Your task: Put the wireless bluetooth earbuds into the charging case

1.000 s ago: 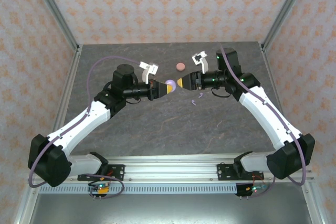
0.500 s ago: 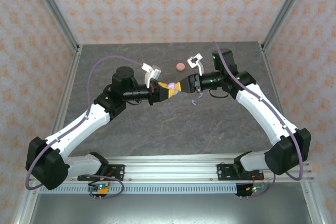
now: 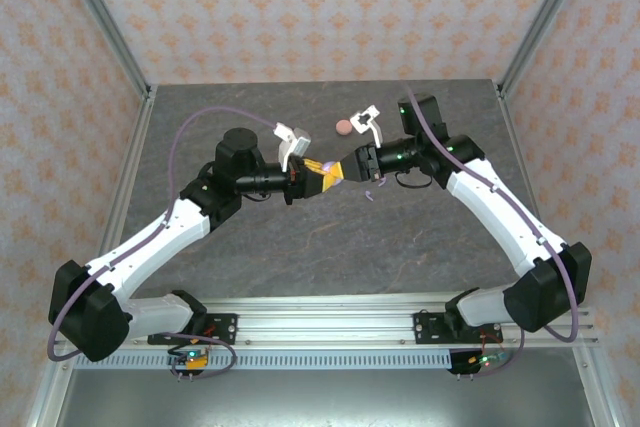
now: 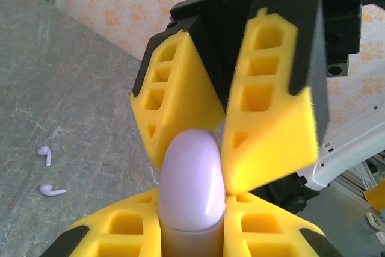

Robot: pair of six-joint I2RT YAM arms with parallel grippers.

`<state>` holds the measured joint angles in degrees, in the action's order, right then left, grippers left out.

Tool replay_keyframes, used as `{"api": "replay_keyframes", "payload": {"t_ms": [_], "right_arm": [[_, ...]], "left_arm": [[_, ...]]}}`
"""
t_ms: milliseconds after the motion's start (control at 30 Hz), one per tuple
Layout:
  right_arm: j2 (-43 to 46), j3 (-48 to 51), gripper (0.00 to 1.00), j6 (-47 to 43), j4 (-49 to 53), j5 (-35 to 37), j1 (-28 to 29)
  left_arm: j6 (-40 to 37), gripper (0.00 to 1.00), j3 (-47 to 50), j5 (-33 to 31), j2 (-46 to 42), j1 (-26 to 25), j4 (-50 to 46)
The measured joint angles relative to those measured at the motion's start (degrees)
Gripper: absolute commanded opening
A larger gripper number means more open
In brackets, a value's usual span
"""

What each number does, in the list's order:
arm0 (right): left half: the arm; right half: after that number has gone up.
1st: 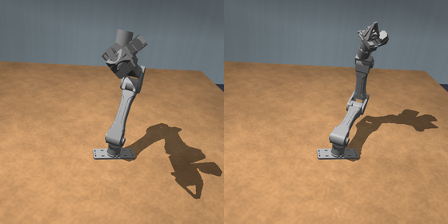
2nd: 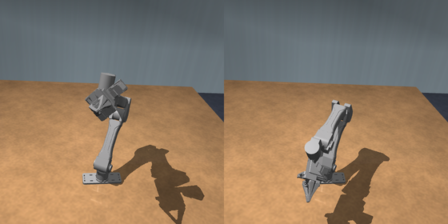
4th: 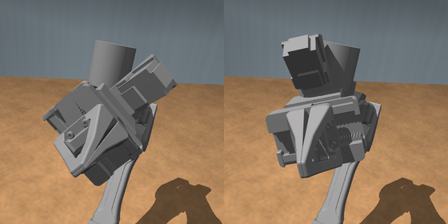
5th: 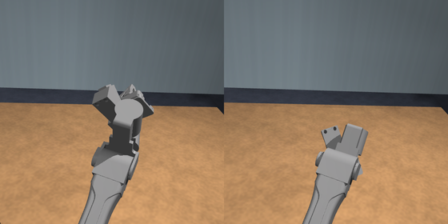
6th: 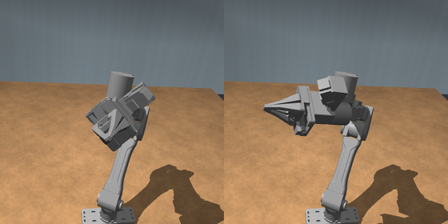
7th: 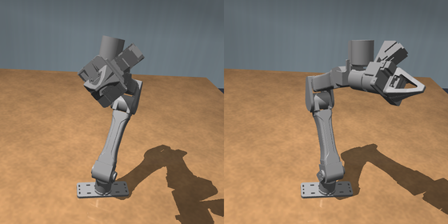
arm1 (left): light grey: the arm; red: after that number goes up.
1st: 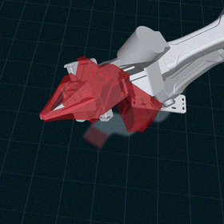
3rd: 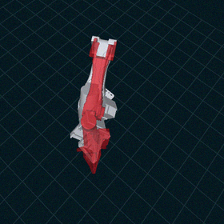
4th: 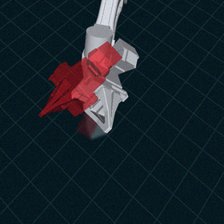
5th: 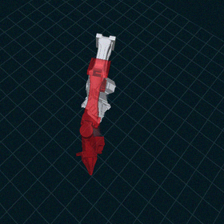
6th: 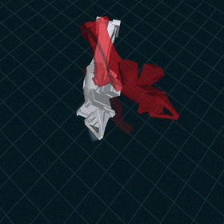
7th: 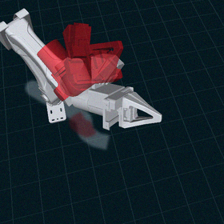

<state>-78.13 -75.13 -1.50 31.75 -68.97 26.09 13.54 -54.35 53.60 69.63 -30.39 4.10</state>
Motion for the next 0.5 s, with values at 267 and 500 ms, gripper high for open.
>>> {"api": "replay_keyframes", "payload": {"t_ms": [267, 500], "right_arm": [[0.31, 0.0, 0.19, -0.46, -0.2, 0.22, -0.13], [0.52, 0.0, 0.19, 0.9, -0.74, 0.87, 0.0]], "left_arm": [[0.94, 0.25, -0.26, 0.04, -0.04, 0.0, -0.46], [4.52, 0.46, -0.59, -0.46, 1.05, 0.0, 0.37]]}}
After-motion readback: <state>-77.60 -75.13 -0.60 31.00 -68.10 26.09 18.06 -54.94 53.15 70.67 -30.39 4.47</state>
